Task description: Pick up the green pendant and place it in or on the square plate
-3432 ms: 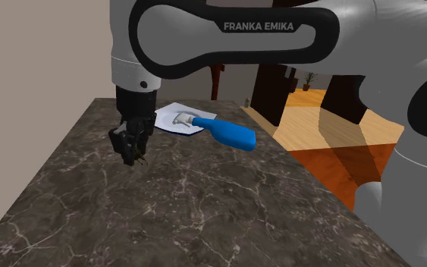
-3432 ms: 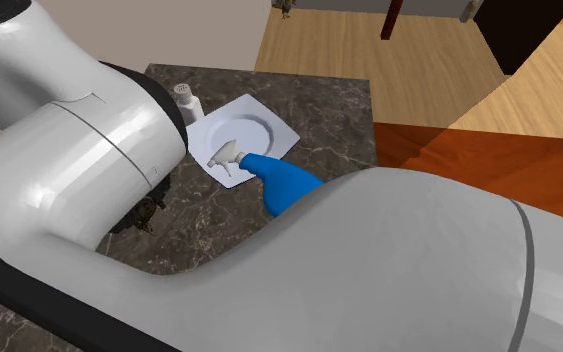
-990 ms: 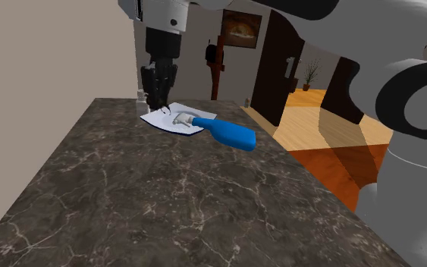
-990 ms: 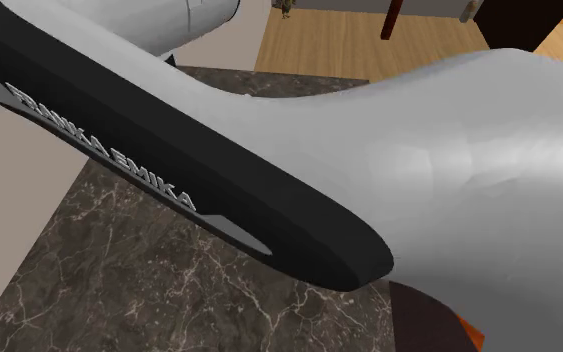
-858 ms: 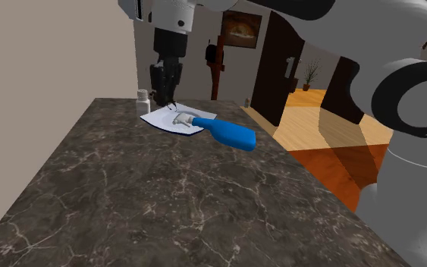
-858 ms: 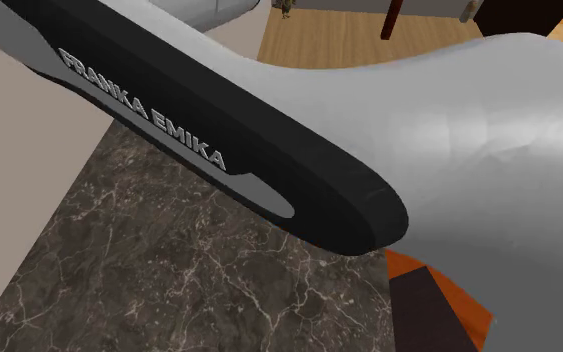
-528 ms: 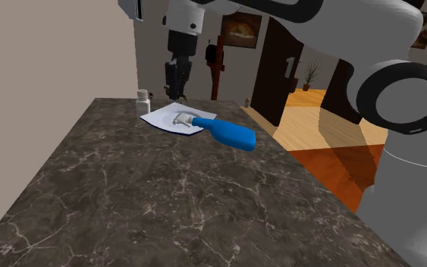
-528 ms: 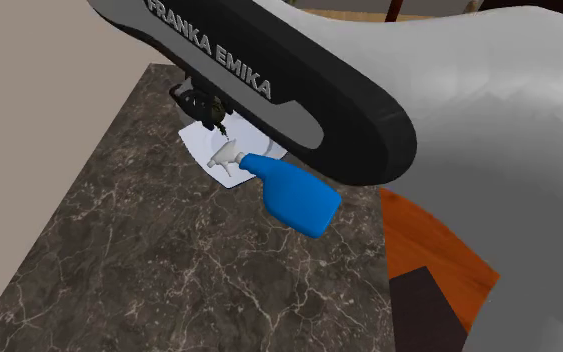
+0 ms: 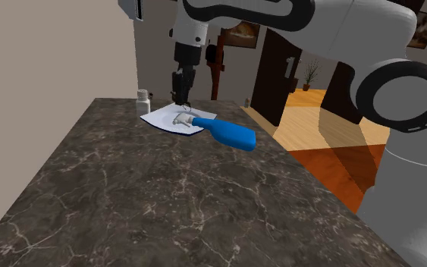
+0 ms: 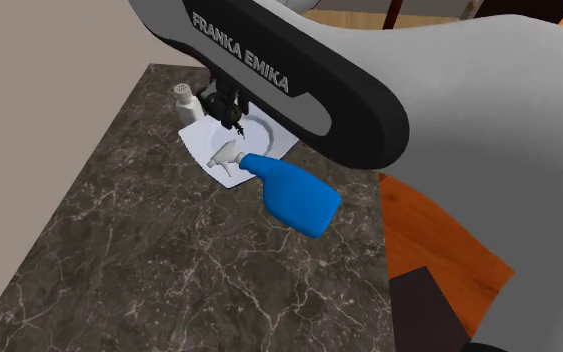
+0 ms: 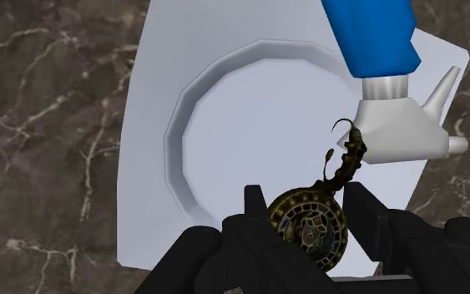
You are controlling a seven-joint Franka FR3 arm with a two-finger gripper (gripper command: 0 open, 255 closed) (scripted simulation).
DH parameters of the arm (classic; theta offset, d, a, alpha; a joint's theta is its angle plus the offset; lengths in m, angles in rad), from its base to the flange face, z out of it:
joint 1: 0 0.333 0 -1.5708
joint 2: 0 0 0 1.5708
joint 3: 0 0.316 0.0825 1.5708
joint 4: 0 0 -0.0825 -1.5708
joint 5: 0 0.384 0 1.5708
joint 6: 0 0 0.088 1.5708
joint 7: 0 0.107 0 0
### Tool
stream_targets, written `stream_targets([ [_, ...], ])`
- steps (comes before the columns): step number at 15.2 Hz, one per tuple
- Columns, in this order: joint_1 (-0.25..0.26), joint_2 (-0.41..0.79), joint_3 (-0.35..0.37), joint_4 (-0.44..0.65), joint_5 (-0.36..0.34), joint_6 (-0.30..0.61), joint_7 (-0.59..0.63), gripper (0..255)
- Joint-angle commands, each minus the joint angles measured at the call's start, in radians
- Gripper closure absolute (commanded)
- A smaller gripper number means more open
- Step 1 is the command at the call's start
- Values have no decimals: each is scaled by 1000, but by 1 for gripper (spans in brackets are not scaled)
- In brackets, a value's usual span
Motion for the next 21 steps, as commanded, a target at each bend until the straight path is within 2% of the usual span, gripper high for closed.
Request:
stream_targets([
  [1, -1, -17, -1, -50, 1, 34, -4, 255],
  [8, -3, -49, -1, -189, 4, 140, -11, 255],
  [16, -3, -49, -1, -189, 4, 140, -11, 255],
  [17, -3, -49, -1, -189, 4, 140, -11, 0],
  [21, -3, -49, -1, -189, 4, 140, -11, 0],
])
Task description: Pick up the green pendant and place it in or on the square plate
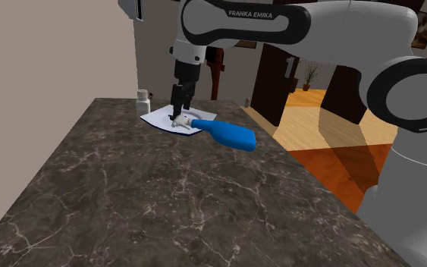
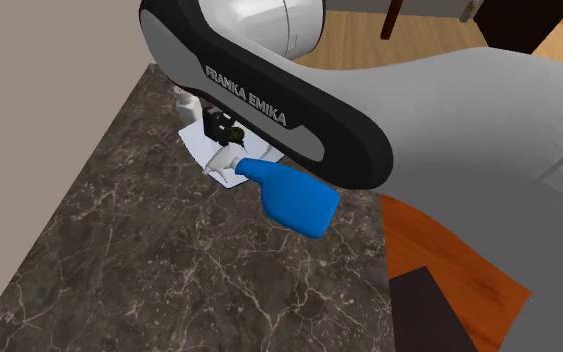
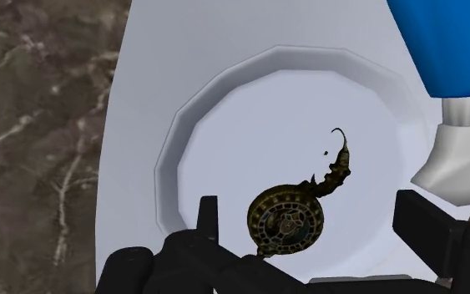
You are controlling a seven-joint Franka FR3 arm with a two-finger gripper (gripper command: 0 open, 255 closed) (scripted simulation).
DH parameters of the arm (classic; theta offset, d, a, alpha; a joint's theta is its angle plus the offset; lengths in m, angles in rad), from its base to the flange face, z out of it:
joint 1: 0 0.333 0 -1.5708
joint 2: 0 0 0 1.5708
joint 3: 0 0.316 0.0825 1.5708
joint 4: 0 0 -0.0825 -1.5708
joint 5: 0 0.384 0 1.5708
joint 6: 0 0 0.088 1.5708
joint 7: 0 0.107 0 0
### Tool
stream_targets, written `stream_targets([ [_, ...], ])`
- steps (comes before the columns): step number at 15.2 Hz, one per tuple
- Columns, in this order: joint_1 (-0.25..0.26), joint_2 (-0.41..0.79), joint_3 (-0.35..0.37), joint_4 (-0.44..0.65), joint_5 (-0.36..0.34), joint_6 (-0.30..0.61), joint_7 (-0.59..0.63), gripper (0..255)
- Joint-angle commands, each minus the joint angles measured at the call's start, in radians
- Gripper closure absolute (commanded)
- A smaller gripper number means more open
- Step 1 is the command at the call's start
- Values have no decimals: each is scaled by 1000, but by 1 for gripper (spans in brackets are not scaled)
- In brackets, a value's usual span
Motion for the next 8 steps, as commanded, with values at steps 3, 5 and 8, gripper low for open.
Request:
stream_targets([
  [3, -1, 15, -1, 88, -1, -74, 2, 0],
  [5, -2, 36, -2, 179, -2, -143, 4, 0],
  [8, -2, 36, -2, 179, -2, -143, 4, 0],
])
